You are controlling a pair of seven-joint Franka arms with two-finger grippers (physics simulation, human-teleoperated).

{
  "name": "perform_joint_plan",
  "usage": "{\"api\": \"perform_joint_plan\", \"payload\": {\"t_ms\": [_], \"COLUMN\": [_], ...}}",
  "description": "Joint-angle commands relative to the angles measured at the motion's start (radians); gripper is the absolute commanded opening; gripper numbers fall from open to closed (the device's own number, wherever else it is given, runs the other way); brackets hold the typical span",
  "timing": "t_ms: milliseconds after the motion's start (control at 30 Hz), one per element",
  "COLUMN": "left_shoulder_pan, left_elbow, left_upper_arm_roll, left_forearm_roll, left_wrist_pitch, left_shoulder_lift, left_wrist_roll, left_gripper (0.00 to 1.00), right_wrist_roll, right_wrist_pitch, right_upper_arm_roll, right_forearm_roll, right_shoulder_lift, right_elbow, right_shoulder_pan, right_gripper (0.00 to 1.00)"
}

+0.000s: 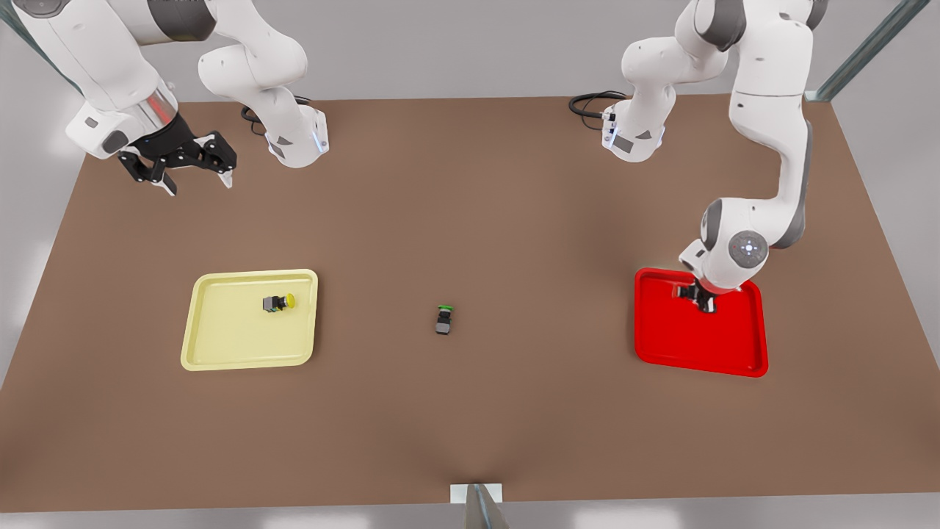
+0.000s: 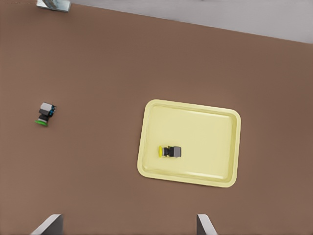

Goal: Place the switches on the corresponding trays according to their colors

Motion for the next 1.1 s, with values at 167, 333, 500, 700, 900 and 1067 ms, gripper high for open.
{"api": "perform_joint_plan", "payload": {"t_ms": [167, 333, 500, 700, 900, 1067], "left_shoulder_pan": [-0.001, -0.009, -0.009, -0.223, -0.222, -0.217], "left_elbow": [0.058, 0.249, 0.562, 0.405, 0.565, 0.710], "left_upper_arm_roll": [0.000, -0.062, -0.165, 0.088, 0.065, 0.063], "left_forearm_roll": [0.045, 0.037, -0.155, -0.282, -0.288, -0.291], "left_wrist_pitch": [-0.016, -0.357, -0.786, -0.717, -0.792, -0.859], "left_shoulder_lift": [0.040, -0.012, -0.143, -0.370, -0.249, -0.146], "left_wrist_roll": [-0.003, -0.155, -1.052, -1.606, -1.600, -1.600], "left_gripper": [1.00, 1.00, 1.00, 1.00, 1.00, 1.00], "right_wrist_roll": [-0.026, -0.026, -0.037, -0.037, -0.040, -0.043], "right_wrist_pitch": [-0.002, -0.005, -0.005, 0.002, 0.002, 0.002], "right_upper_arm_roll": [-0.005, -0.005, -0.019, -0.031, -0.034, -0.034], "right_forearm_roll": [0.000, 0.002, 0.000, 0.002, 0.038, 0.038], "right_shoulder_lift": [0.000, -0.002, -0.006, -0.006, -0.006, -0.006], "right_elbow": [0.000, -0.003, -0.002, 0.000, 0.002, 0.002], "right_shoulder_pan": [-0.001, -0.001, -0.003, -0.003, -0.003, -0.003], "right_gripper": [1.00, 1.00, 1.00, 1.00, 1.00, 1.00]}}
